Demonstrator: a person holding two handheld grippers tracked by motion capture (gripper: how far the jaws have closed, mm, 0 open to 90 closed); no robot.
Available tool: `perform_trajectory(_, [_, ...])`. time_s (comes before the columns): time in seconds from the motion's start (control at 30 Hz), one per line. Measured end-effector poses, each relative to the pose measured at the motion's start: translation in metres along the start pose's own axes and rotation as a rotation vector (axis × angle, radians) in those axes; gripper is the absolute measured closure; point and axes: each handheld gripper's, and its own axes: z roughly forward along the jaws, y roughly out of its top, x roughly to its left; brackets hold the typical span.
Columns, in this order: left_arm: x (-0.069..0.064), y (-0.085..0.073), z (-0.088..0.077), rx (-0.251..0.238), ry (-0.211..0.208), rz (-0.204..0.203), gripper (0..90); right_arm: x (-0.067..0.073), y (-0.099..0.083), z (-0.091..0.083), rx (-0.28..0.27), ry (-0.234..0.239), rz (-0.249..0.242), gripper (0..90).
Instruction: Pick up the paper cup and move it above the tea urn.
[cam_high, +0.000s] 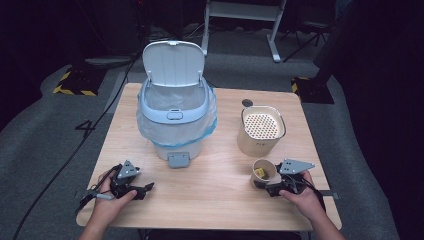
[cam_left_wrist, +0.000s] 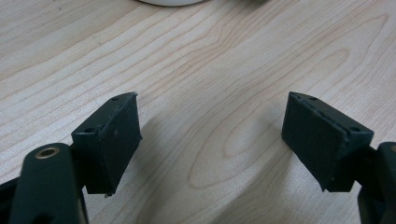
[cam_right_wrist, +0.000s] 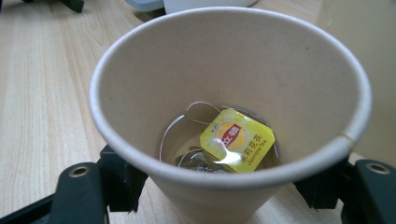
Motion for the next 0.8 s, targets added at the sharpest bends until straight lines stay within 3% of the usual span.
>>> perform_trajectory(0.17, [0.0,0.0,0.0,0.0,0.0,0.0,19.8,-0.003,0.013,-0.014,-0.013,-0.007,-0.01,30.6])
perform_trajectory(0.37, [0.0,0.0,0.0,0.0,-0.003,-0.002,19.8,-0.009,0.034,-0.026,-0.036,0.02,-0.053,31.7])
perform_trajectory(0.8, [0.0,0.0,0.0,0.0,0.0,0.001,19.8,-0.026,0.081,-0.046,-0.059,0.057,-0.042,32.1])
